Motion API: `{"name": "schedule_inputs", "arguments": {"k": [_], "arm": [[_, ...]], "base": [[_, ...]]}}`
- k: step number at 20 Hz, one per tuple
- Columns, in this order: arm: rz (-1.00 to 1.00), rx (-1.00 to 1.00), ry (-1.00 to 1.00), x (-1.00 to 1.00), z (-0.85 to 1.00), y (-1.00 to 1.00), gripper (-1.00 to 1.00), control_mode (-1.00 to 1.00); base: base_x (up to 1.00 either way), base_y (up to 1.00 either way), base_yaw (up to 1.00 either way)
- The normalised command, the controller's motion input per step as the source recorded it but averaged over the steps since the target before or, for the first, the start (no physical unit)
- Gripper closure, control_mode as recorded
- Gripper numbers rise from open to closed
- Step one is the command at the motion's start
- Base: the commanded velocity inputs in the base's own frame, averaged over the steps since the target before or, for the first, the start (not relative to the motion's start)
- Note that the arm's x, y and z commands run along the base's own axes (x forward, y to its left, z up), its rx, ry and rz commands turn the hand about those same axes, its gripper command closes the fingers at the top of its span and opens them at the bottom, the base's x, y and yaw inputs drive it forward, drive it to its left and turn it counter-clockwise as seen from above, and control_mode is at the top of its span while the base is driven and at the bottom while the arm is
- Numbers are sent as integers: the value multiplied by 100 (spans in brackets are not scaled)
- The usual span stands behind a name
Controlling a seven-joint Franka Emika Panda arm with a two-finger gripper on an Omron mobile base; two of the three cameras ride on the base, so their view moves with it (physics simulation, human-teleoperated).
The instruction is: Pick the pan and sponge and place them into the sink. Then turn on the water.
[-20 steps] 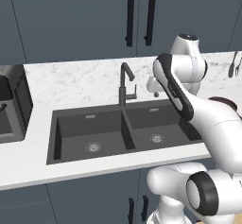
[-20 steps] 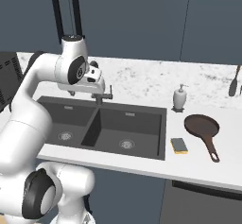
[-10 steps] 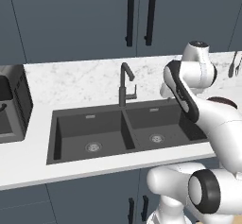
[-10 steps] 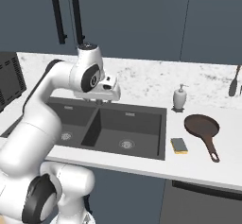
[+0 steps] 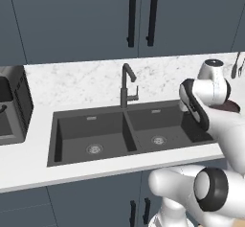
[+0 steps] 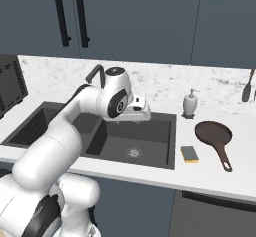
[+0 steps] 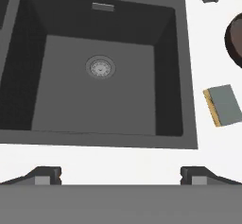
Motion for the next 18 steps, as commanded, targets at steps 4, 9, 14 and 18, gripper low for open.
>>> {"name": "schedule_inputs", "arguments": {"k": [4, 9, 14, 18], "arm": [[0, 0, 0, 0, -23, -91, -100, -100], [0, 0, 0, 1, -14, -88, -100, -100], [0, 0, 2, 0, 0, -79, -100, -100], [0, 0, 1, 10, -5, -63, -100, -100]], "base": [[0, 0, 0], [0, 0, 0], [0, 0, 0], [0, 0, 0]]}}
